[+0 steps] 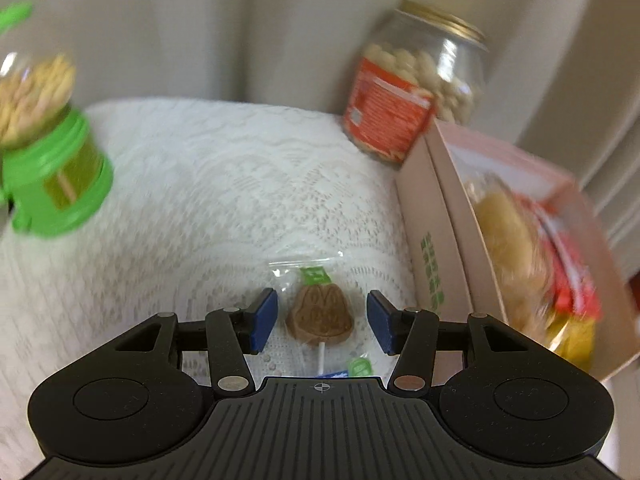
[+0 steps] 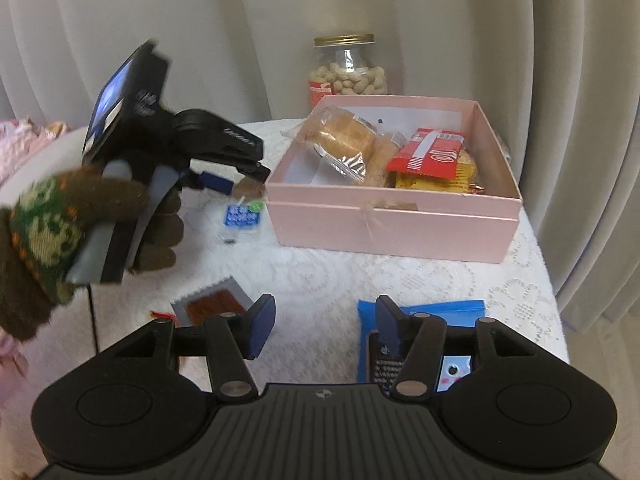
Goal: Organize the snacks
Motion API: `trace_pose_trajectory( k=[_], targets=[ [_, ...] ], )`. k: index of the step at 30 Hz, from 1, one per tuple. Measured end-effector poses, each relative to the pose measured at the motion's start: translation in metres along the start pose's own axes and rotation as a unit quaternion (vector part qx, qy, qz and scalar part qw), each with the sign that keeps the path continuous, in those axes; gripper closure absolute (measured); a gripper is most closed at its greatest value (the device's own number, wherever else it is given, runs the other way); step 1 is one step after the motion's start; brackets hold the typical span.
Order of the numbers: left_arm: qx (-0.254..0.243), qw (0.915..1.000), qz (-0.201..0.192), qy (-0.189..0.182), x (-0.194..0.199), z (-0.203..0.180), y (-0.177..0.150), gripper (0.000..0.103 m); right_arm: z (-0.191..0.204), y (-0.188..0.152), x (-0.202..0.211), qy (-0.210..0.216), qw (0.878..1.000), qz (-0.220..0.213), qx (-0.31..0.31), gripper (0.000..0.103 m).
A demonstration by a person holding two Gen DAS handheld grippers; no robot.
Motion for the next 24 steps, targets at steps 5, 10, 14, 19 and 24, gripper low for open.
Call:
trace_pose_trajectory(
  k=[5,10,14,19,24],
  targets=[
    [-0.053,0.9983,-0.022,0.001,0.01,-0.002,-0.014,0.061,0.001,-0.013,-0.005,0.007,1.0,0.008,-0.008,0.044],
    [-0.057,0.9965,-0.042,-0.044,0.055,0.014,-0.04,0.062,0.004,-0.022,-0.002,-0.002,1.0,0.005,0.005,0.04],
    [-0.044,0.9941,-0.035,-0.093,0.1,0.032,-0.075,0.062,0.006,-0.023,0.008,-0.016,1.0,0.003,0.018,0.04],
    [-0.015,0.9896,-0.009,-0.143,0.129,0.043,-0.125,0.062,0.001,-0.028,0.036,-0.021,1.0,0.001,0.01,0.04],
    [-0.003,0.9859,-0.015,-0.167,0.15,0.046,-0.162,0.061,0.004,-0.042,0.083,-0.022,0.999,0.023,0.026,0.038]
  ],
)
Point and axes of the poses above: each gripper's, at about its wrist camera, not at the fingertips, and x roughly against the way its jaws point, z to its left, y to its top, the point moved 3 cm from there along -x, roughly the way its jaws point, and after that the axes turned 1 degree about x, right-handed, at the moved point
